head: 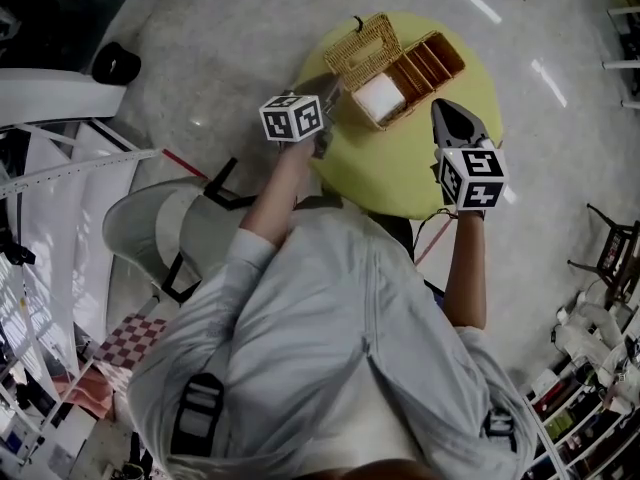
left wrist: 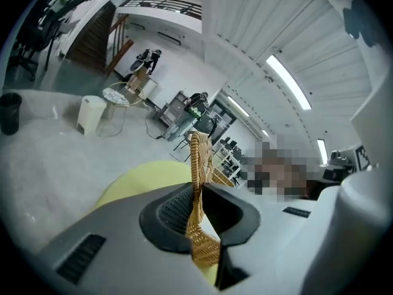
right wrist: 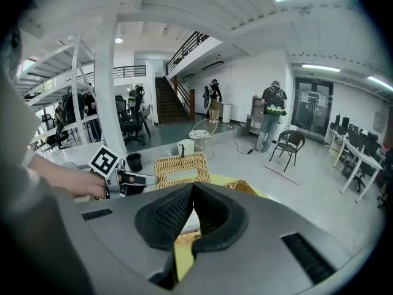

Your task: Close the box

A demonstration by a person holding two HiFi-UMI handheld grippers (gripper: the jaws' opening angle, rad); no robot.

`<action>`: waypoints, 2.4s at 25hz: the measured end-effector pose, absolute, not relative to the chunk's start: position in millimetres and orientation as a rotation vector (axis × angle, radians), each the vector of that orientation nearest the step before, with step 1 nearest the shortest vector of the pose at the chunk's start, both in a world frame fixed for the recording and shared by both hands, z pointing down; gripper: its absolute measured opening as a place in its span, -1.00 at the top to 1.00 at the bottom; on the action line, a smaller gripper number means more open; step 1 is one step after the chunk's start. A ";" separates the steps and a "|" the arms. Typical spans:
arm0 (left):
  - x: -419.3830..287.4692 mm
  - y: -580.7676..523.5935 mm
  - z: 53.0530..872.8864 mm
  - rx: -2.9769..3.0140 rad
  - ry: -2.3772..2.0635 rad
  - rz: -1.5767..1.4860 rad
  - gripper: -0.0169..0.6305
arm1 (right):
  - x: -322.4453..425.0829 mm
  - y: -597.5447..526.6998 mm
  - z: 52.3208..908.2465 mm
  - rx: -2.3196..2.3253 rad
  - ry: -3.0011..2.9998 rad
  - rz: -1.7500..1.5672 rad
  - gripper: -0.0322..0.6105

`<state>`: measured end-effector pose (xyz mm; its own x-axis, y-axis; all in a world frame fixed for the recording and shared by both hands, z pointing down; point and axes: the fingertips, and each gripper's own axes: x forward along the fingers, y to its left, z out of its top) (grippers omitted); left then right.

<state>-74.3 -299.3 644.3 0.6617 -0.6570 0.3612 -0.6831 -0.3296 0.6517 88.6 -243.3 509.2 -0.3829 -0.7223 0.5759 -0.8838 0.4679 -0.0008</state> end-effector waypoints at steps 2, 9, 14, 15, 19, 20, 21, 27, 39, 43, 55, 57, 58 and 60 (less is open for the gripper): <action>-71.9 -294.2 641.6 2.125 -1.051 0.123 0.75 | 90.7 -238.6 508.3 1.342 -2.214 0.420 0.83; -52.7 -273.1 629.2 2.422 -1.098 0.454 0.76 | 104.4 -213.1 507.6 1.371 -2.208 0.423 0.83; -35.3 -258.2 626.2 2.597 -1.088 0.674 0.76 | 114.9 -200.4 508.7 1.393 -2.202 0.433 0.83; -31.7 -254.5 627.0 2.632 -1.086 0.728 0.76 | 116.6 -197.9 509.3 1.398 -2.201 0.436 0.83; -23.5 -243.6 631.4 2.700 -1.105 0.912 0.76 | 121.7 -188.6 513.2 1.418 -2.196 0.449 0.83; -22.0 -241.8 632.4 2.713 -1.110 0.949 0.76 | 123.2 -186.6 514.2 1.422 -2.194 0.453 0.83; -20.2 -239.7 633.7 2.732 -1.110 0.992 0.76 | 124.8 -184.8 515.1 1.427 -2.193 0.457 0.83; -5.1 -225.8 645.3 2.854 -1.062 1.264 0.76 | 138.1 -177.8 519.2 1.461 -2.171 0.485 0.83; 9.8 -209.2 676.2 2.875 -0.802 1.479 0.57 | 144.6 -175.1 522.8 1.484 -2.156 0.515 0.83; 8.7 -204.6 688.4 2.868 -0.671 1.557 0.53 | 142.0 -175.5 527.9 1.480 -2.154 0.527 0.83; 9.1 -198.8 678.4 2.736 -0.552 1.387 0.45 | 156.6 -184.6 517.4 1.477 -2.180 0.526 0.83; 6.2 -200.3 667.5 2.707 -0.579 1.343 0.53 | 163.3 -188.3 509.3 1.485 -2.186 0.510 0.83; 4.7 -202.3 660.7 2.695 -0.601 1.321 0.59 | 166.8 -190.6 504.2 1.489 -2.189 0.496 0.83; 3.8 -208.8 643.0 2.680 -0.659 1.259 0.72 | 174.4 -195.9 491.6 1.503 -2.197 0.460 0.83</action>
